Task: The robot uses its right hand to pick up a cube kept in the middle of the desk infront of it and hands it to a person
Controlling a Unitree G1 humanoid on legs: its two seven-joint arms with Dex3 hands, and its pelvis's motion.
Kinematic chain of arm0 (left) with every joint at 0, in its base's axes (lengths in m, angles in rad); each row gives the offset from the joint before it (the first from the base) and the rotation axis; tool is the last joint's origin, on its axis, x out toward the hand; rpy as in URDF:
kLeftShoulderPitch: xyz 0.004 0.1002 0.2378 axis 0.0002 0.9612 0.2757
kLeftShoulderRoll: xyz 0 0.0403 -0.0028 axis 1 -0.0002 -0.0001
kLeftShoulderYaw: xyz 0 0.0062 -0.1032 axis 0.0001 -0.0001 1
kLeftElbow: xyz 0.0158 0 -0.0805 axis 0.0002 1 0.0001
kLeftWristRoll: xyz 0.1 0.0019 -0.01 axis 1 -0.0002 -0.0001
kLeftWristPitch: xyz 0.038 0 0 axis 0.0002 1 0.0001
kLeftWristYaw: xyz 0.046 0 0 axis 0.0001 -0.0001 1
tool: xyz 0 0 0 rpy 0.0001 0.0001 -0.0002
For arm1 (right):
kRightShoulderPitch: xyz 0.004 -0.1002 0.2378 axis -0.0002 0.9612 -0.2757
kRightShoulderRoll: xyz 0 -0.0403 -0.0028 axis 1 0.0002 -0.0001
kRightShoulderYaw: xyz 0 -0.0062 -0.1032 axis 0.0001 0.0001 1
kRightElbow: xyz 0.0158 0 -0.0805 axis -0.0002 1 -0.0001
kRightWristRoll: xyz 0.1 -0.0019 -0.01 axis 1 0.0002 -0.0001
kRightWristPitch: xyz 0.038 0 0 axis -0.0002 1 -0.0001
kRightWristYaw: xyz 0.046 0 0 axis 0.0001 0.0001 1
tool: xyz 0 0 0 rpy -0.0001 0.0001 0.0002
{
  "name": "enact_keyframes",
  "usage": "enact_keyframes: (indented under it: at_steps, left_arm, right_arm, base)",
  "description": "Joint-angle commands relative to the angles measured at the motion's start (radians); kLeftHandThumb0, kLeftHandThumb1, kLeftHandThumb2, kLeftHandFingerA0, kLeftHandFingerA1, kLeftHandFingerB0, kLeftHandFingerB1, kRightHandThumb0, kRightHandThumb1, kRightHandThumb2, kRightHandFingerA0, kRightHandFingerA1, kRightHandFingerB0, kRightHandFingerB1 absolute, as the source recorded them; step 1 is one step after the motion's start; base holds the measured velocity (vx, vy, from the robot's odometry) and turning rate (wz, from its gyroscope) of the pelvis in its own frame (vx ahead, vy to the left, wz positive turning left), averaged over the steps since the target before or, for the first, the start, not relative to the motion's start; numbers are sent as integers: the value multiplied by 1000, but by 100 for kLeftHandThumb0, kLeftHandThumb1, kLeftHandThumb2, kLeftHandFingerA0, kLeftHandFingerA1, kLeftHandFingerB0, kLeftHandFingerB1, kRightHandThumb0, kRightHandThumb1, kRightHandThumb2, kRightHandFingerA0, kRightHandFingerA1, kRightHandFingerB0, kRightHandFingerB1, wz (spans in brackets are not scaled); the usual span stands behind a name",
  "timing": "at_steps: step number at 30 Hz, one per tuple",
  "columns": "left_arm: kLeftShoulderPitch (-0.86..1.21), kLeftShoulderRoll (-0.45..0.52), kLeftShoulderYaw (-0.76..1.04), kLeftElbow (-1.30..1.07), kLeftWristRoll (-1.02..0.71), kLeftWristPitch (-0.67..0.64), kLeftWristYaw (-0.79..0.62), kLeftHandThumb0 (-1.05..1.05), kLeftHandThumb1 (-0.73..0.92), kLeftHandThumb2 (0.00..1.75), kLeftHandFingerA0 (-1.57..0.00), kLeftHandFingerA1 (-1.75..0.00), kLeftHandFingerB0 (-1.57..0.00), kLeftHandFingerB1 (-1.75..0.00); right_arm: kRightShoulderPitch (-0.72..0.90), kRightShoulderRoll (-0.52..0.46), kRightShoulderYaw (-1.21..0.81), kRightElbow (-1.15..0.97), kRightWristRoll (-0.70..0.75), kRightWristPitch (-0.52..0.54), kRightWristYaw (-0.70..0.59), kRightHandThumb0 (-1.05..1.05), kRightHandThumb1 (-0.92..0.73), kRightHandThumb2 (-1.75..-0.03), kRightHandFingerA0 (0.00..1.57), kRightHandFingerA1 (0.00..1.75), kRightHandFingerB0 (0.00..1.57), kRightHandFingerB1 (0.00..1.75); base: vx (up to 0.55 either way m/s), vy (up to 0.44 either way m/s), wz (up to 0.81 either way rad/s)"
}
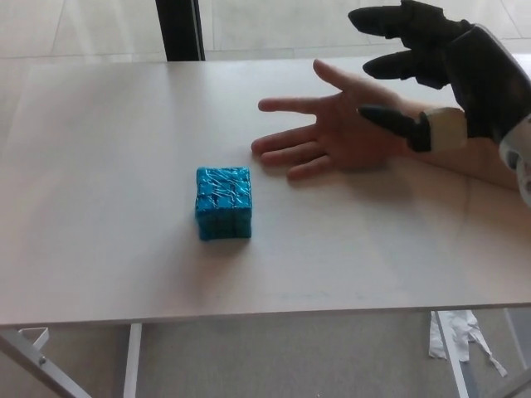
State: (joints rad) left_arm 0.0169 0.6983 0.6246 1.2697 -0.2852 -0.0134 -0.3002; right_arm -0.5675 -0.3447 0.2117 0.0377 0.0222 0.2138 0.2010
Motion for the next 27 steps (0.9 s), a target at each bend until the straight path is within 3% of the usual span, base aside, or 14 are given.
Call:
enact_keyframes:
  at_steps: [1, 11, 12, 13, 14, 15, 16, 17, 18, 19, 20, 23, 24, 27]
  left_arm:
    - [-1, -1, -6, -4, -15, 20, -2, -58, 60, 58, -63, -58, -41, -43]
    - [4, -4, -13, -8, -21, 18, 0, -58, 60, 58, -63, -58, -41, -43]
    - [5, -7, -14, -8, -22, 18, 1, -45, 59, 57, -53, -67, -37, -52]
    - [23, -2, -63, -10, 30, 7, 20, -62, 62, 59, -67, -50, -47, -41]
    - [23, -2, -56, 2, 21, 20, 10, -61, 59, 58, -61, -53, -44, -40]
    - [30, -12, -37, 2, -4, 7, -7, -64, 58, 58, -63, -55, -47, -41]
    - [32, -15, -33, 0, -10, 3, -12, -61, 48, 88, -59, -67, -35, -53]
    - [27, -13, -33, 1, -12, 9, -11, -61, 48, 88, -59, -67, -35, -53]
    - [34, -13, -27, -4, -19, 1, -22, -68, 56, 57, -62, -58, -47, -44]
    - [20, -12, -7, 5, -38, 8, -20, -61, 47, 86, -51, -63, -35, -53]
    - [26, -7, -10, -5, -35, 0, -21, -65, 48, 88, -55, -65, -33, -53]
    - [17, 4, 9, -9, -52, 6, -28, -62, 49, 87, -53, -65, -29, -53]
    - [15, 3, 14, -9, -56, -1, -26, -59, 61, 59, -59, -57, -38, -43]
    - [16, 1, 21, -3, -55, -4, -29, -60, 60, 58, -58, -56, -37, -43]
  right_arm:
    - [-9, -2, -17, -12, -35, 42, 27, -74, -57, -58, 35, 50, 29, 31]
    - [-1, 7, -35, -15, -50, 44, 46, -74, -57, -58, 35, 50, 29, 31]
    - [0, 5, -36, -16, -51, 44, 48, -7, 4, -67, 62, 66, 64, 67]
    - [-134, 122, 251, 213, -281, -25, 46, -81, -63, -60, 26, 54, 27, 38]
    - [-193, 178, 377, 318, -382, -61, 37, -80, -64, -60, 27, 54, 28, 37]
    - [-193, 186, 383, 317, -380, -61, 27, -79, -63, -59, 29, 52, 28, 36]
    - [-192, 188, 386, 313, -378, -60, 19, -78, -63, -60, 27, 52, 27, 36]
    - [-192, 187, 388, 310, -375, -62, 12, -78, -63, -60, 27, 52, 27, 36]
    - [-189, 191, 376, 314, -360, -86, -3, -77, -62, -59, 28, 54, 28, 37]
    - [-187, 184, 361, 296, -340, -78, 3, -80, -65, -60, 25, 53, 26, 37]
    - [-191, 179, 358, 292, -337, -73, 3, -79, -65, -60, 27, 51, 26, 35]
    - [-210, 173, 348, 311, -336, -93, -15, -77, -65, -60, 30, 53, 27, 36]
    - [-219, 170, 341, 322, -332, -102, -18, -78, -65, -60, 30, 54, 27, 37]
    - [-241, 174, 337, 337, -332, -93, -1, -78, -65, -60, 29, 52, 27, 37]
  base:
    - [0, 0, 0]
    - [0, 0, 0]
    - [0, 0, 0]
    - [0, 0, 0]
    - [0, 0, 0]
    - [0, 0, 0]
    - [0, 0, 0]
    - [0, 0, 0]
    - [0, 0, 0]
    - [0, 0, 0]
    - [0, 0, 0]
    - [0, 0, 0]
    - [0, 0, 0]
    - [0, 0, 0]
